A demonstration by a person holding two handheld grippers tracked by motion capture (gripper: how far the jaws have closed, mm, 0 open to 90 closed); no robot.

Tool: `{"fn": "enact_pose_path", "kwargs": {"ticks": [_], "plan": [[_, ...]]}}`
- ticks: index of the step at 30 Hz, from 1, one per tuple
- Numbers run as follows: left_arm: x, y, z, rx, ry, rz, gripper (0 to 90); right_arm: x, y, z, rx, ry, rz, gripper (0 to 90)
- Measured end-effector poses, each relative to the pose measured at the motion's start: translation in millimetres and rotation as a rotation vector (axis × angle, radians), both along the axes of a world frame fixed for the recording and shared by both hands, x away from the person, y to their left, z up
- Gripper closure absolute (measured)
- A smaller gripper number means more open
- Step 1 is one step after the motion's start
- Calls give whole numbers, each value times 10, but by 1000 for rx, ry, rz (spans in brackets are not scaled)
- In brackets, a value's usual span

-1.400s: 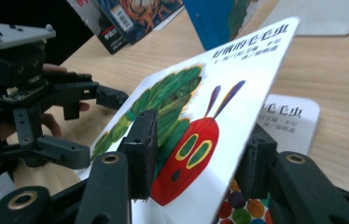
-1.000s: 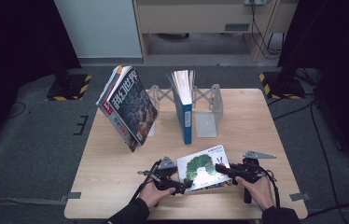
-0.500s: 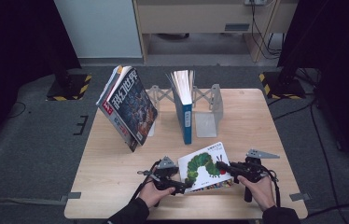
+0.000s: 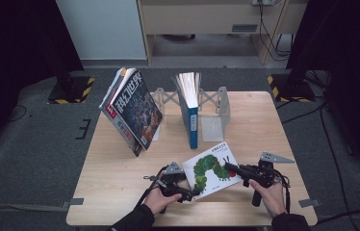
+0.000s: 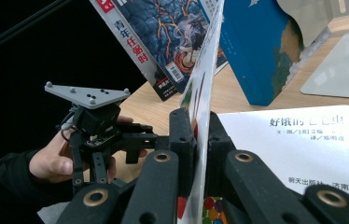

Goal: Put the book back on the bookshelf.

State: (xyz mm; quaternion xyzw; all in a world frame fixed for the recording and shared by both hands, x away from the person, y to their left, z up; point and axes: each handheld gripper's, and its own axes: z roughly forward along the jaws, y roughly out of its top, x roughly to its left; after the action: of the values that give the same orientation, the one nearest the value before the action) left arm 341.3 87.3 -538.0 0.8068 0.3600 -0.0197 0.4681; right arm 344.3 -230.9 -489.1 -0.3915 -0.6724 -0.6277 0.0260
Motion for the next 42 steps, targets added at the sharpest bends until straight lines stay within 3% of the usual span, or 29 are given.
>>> {"fn": "enact_pose_path", "kwargs": {"ticks": [8,9,12,15,24,29,42], "plan": [[9,-9,-1,-5,2,1,119,14,-11,-44,-56,-4,-34,831],[11,-6,-2,-5,2,5,122,16,-6,-63,-95,-13,-49,808],[11,-4,-1,-2,-1,9,139,20,-2,-89,-122,-12,-66,773],[15,2,-2,-6,2,11,146,30,10,-167,-180,1,-92,713],[21,11,-4,-14,9,11,143,34,65,-270,-292,14,-88,603],[22,14,-4,-15,9,11,141,38,96,-307,-317,26,-66,590],[29,19,-7,-23,14,7,141,31,186,-355,-307,61,-19,571]]}}
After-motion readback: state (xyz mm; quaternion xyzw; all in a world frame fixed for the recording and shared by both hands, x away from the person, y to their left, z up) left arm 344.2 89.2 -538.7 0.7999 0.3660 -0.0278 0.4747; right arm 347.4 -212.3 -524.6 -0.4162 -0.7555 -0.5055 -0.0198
